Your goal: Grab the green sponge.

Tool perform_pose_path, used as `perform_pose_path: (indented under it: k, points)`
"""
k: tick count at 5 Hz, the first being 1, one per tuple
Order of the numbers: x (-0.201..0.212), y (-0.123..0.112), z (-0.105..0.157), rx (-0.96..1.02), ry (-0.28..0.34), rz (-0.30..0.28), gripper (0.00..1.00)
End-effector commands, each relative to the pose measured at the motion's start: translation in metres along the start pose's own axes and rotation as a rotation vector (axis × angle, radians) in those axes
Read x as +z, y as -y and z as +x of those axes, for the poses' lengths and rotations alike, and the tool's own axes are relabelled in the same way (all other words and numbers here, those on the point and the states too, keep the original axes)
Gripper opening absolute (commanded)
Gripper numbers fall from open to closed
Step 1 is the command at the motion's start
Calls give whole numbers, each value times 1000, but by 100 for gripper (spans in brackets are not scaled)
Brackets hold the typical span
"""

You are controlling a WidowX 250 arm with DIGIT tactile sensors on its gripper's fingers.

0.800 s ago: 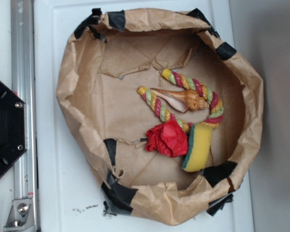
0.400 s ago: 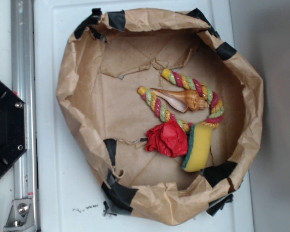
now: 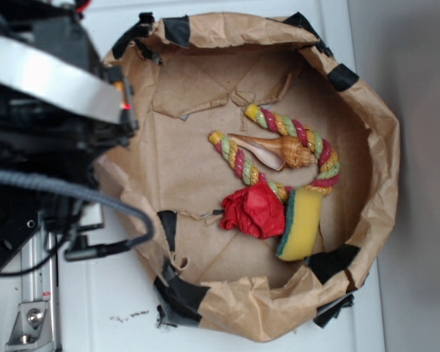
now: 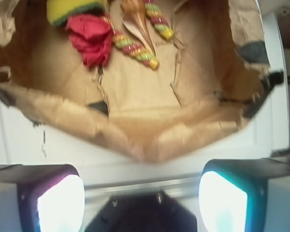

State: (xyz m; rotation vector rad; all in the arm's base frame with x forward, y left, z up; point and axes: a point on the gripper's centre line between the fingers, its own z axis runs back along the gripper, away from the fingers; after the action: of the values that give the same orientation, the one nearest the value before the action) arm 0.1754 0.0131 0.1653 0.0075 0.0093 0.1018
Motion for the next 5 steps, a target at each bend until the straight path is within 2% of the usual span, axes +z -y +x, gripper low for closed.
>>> perform_pose_path:
  k: [1, 2, 3, 4, 5]
  points:
    - [-33, 18, 65, 242, 115, -115, 100]
    - [-53, 29, 94, 331, 149, -187, 100]
    - [-57, 32, 112, 497, 250, -267, 100]
    - [-63, 33, 132, 527, 278, -337, 100]
    - [-62, 34, 141, 562, 287, -377, 100]
